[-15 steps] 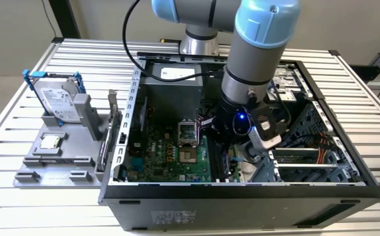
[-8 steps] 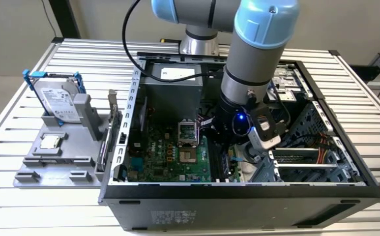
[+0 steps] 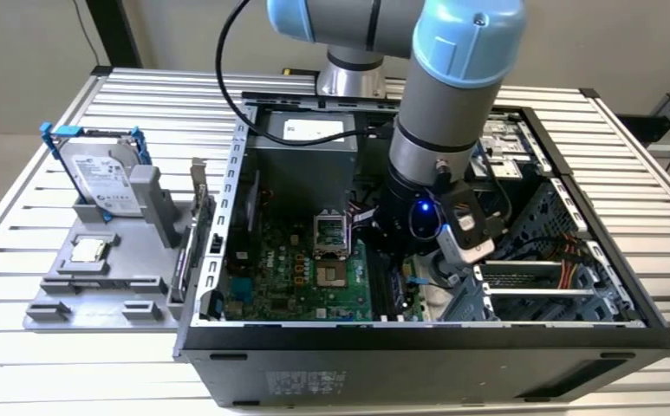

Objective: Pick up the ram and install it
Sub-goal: 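Insert the ram into the slot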

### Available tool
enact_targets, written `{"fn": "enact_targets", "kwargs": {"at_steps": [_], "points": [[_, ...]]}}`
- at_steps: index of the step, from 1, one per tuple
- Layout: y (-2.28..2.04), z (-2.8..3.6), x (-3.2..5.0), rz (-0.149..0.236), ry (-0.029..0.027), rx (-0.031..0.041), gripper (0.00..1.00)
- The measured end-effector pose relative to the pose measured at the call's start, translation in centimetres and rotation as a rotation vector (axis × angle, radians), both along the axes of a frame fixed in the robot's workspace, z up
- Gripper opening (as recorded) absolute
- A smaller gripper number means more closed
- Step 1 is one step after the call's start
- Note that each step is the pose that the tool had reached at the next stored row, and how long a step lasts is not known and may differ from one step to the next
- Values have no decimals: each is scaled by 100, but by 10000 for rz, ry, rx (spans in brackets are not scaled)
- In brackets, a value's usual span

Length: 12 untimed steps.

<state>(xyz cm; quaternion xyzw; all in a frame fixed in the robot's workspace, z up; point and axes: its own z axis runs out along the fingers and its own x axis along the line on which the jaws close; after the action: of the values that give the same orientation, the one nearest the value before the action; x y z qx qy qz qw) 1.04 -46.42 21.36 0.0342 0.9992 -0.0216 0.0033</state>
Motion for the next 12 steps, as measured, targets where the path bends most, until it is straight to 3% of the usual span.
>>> {"fn": "enact_targets", "kwargs": {"at_steps": [12], "points": [[22, -27, 1, -4, 0, -7, 0]]}}
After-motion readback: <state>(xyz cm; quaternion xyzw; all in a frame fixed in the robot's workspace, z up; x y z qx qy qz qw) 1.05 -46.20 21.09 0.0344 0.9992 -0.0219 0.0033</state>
